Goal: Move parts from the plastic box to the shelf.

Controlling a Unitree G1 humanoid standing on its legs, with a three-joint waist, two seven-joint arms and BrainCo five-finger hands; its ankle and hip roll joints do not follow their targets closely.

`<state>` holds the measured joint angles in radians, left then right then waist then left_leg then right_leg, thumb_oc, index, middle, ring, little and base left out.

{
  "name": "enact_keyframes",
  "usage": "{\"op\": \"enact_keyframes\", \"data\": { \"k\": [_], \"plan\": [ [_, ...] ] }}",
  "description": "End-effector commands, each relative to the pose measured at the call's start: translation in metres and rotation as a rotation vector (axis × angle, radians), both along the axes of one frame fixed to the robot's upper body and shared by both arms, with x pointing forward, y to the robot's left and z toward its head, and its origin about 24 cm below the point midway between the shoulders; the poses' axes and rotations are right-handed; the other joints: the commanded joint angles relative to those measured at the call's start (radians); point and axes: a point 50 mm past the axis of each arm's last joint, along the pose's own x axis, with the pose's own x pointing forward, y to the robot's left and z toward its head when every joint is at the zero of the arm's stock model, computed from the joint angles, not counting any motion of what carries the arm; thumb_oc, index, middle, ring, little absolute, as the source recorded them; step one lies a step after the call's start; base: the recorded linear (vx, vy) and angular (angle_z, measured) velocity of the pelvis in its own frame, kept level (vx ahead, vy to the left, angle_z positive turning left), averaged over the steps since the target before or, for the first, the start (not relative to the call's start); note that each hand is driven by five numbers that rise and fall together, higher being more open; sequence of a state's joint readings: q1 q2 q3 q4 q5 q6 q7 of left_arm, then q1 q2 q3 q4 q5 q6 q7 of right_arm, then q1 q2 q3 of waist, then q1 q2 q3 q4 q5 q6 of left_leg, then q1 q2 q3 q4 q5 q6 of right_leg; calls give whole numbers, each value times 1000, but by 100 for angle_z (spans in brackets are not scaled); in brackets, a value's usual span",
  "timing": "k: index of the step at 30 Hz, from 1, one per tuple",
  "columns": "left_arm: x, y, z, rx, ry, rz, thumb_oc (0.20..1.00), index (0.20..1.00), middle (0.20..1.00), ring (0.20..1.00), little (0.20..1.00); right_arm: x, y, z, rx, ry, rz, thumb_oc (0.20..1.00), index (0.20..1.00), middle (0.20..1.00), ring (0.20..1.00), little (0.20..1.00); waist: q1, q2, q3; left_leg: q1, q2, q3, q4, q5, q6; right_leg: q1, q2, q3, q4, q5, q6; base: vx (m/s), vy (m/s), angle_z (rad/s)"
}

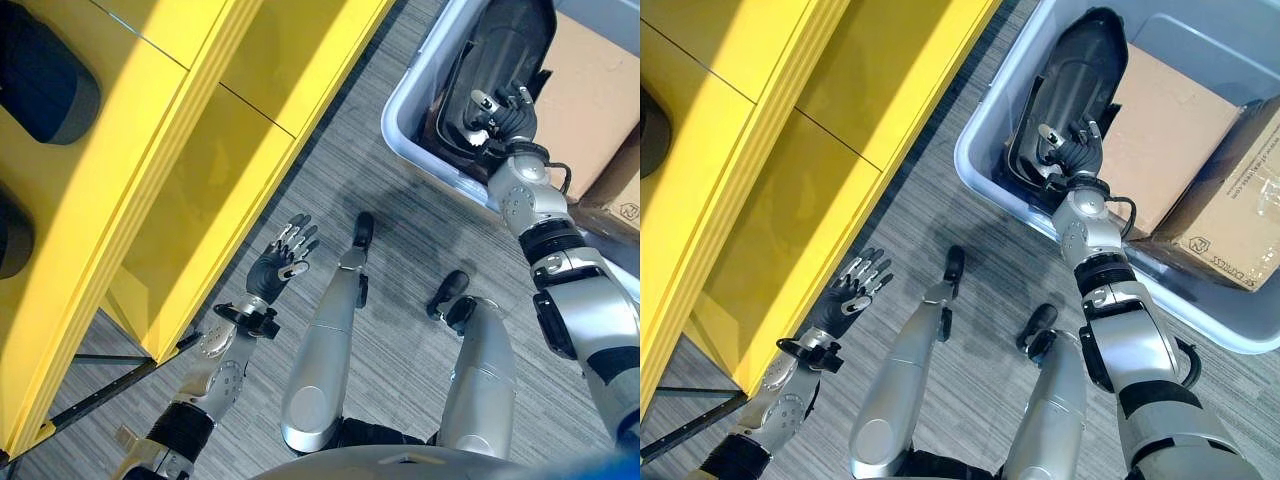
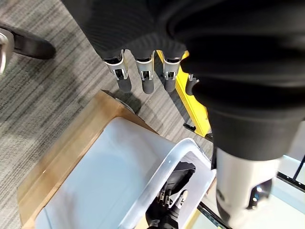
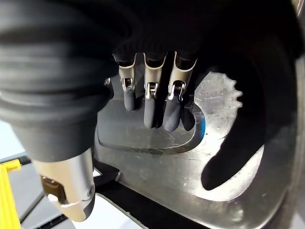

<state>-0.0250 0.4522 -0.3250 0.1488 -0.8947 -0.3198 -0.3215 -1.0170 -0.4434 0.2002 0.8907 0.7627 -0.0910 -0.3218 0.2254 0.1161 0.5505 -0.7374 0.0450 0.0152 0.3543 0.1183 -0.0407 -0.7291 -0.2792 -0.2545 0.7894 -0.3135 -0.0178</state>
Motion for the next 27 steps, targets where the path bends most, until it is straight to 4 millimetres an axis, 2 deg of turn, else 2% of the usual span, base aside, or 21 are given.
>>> {"op": "enact_keyframes", "data": {
  "k": [1,7,18,23,27],
  "plan": [
    [-9,-4,2,-41,-42,-22,1000,1000,1000,1000,1000,-7,-24,2,-2,-38,-97,1000,1000,1000,1000,1000,7,59,-30,-6,-62,-19,23,-117,50,34,100,44,3,12,-16,0,0,0],
    [-9,-8,1,-58,-39,-28,1000,1000,1000,1000,1000,-15,-43,-5,31,-33,-241,1000,1000,1000,1000,1000,-18,56,-30,12,-54,-7,23,-128,49,40,109,60,-7,18,-15,-7,11,-6],
    [-9,-11,2,-59,-52,-13,1000,1000,1000,1000,1000,-20,-50,0,49,-88,-309,1000,1000,1000,1000,1000,-35,60,-30,44,-52,8,11,-133,48,64,107,69,-26,22,-13,-4,9,-6],
    [-8,-1,5,-102,-68,109,1000,1000,1000,1000,1000,-20,-35,13,-32,-213,-155,1000,1000,1000,1000,1000,-34,63,-30,60,-55,8,3,-130,47,80,104,67,-31,20,-13,-5,-8,-2],
    [-7,28,11,-163,-95,373,1000,1000,1000,1000,1000,-23,-5,24,-134,-325,21,1000,1000,1000,1000,1000,-28,57,-30,79,-60,4,-12,-120,44,99,100,58,-46,22,-10,-25,-70,-2]
  ]
}}
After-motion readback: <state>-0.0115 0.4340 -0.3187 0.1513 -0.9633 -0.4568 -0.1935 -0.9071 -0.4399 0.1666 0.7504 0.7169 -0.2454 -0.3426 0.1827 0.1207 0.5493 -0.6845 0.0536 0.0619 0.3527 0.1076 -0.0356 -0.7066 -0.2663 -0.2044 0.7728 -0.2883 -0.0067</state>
